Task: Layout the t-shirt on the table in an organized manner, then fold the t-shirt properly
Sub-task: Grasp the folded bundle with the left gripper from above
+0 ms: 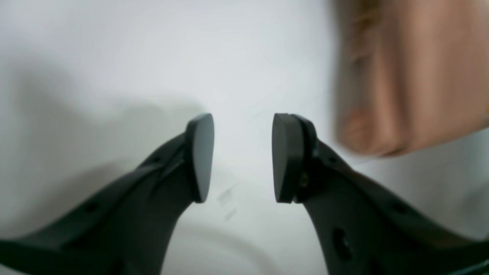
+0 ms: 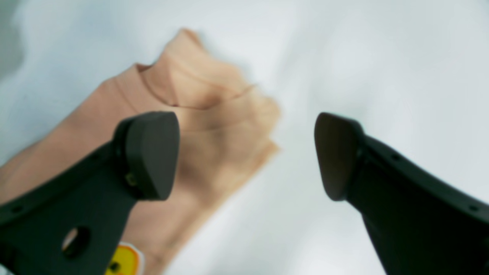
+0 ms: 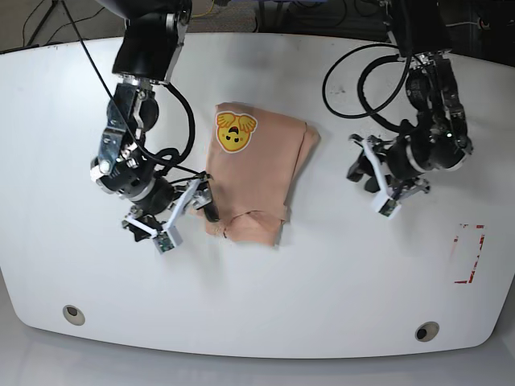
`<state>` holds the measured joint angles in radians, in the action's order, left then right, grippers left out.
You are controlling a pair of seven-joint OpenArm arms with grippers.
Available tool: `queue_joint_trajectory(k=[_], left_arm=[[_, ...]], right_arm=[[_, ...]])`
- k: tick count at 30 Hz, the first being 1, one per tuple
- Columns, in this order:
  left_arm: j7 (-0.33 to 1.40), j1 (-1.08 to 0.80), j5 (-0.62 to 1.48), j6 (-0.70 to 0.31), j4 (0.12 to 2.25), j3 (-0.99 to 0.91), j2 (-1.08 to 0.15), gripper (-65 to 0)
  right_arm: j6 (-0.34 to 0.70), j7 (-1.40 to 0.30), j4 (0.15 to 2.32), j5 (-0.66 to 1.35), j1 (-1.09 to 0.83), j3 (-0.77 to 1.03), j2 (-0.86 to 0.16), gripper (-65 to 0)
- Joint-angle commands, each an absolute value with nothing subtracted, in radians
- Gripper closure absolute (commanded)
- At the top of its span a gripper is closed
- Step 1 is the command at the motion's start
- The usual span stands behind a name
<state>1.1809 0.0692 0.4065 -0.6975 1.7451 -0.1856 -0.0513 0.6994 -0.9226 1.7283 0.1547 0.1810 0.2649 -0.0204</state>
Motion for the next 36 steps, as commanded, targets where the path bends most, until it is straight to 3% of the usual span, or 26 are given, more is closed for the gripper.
queue_joint_trajectory(k=[1, 12, 25, 32, 36], left_arm=[[1.153, 0.128, 0.418, -0.698, 1.758, -0.134, -0.008, -23.9], [0.88, 0.193, 0.196, -0.696, 1.646, 0.143, 0.157, -23.9], [0.455, 0.228, 0.093, -0.254, 1.317, 0.452, 0.157, -23.9], [0.341, 0.232, 0.09, -0.133, 1.15, 0.552, 0.157, -23.6], [0.3, 0.228, 0.065, -0.084, 1.086, 0.582, 0.157, -18.6]], right_arm=[[0.698, -0.918, 1.81, 0.162, 0.17, 0.294, -0.039, -53.1], [0.698, -0.947, 1.94, 0.166, 0.094, 0.43, -0.133, -53.1], [0.698, -0.949, 1.952, 0.163, 0.079, 0.55, -0.156, -53.1], [0.698, -0.949, 1.952, 0.165, 0.079, 0.568, -0.154, -53.1], [0.698, -0.949, 1.952, 0.163, 0.079, 0.568, -0.154, -53.1]])
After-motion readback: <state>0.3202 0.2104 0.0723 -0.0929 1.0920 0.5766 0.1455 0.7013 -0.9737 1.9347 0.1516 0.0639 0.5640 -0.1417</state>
